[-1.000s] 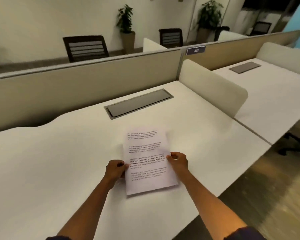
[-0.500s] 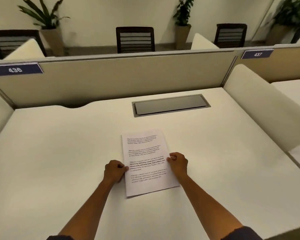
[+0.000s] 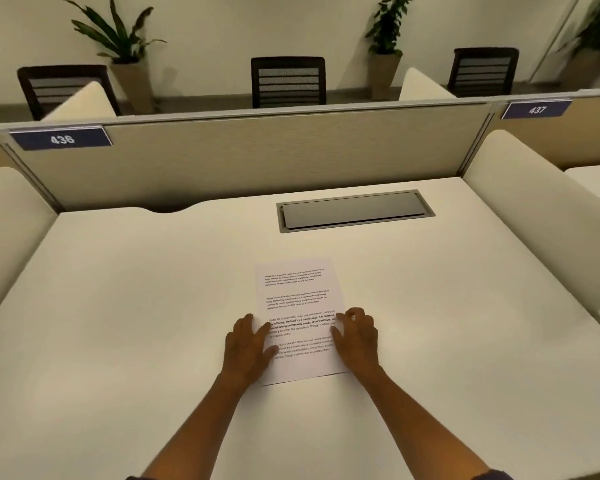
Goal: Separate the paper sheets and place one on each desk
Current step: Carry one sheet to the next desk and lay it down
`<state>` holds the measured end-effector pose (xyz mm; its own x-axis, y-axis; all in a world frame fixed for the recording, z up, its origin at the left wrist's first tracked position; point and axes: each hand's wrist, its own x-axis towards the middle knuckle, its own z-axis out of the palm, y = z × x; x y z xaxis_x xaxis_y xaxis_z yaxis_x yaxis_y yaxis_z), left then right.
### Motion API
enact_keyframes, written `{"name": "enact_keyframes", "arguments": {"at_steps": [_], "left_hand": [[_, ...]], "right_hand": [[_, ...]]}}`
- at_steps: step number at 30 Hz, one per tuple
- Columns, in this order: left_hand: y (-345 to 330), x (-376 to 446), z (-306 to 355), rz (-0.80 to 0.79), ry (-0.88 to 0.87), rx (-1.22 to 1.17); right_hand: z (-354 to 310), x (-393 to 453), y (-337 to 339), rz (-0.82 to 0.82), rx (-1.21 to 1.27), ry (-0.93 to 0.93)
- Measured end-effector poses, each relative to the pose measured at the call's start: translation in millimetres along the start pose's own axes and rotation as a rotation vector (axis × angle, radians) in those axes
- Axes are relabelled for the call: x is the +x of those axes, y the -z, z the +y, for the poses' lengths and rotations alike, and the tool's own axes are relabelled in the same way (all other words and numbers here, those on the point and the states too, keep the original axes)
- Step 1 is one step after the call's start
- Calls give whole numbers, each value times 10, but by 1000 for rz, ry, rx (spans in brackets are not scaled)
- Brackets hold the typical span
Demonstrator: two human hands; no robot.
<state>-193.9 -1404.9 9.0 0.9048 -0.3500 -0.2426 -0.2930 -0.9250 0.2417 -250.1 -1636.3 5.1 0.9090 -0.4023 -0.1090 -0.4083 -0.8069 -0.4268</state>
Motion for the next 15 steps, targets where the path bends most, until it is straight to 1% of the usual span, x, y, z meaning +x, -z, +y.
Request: {"name": "enact_keyframes", "arguments": {"at_steps": [3, 5, 8, 10, 12, 15], "left_hand": [[-45, -48, -27, -43, 8, 17], [-43, -80, -30, -32, -5, -44], [-28, -189, -31, 111, -11, -199], [-29, -287, -50, 178, -5, -227], [-40, -416, -125, 197, 6, -216], [-43, -644, -352, 228, 32, -177]], "right_hand": [[-29, 3, -11, -5, 6, -11], [-43, 4, -14, 7, 21, -27], [-87, -56, -56, 107, 62, -34], [-159, -118, -115, 166, 56, 7], [-300, -192, -188, 170, 44, 61], [-599, -367, -316, 112, 4, 154]]}}
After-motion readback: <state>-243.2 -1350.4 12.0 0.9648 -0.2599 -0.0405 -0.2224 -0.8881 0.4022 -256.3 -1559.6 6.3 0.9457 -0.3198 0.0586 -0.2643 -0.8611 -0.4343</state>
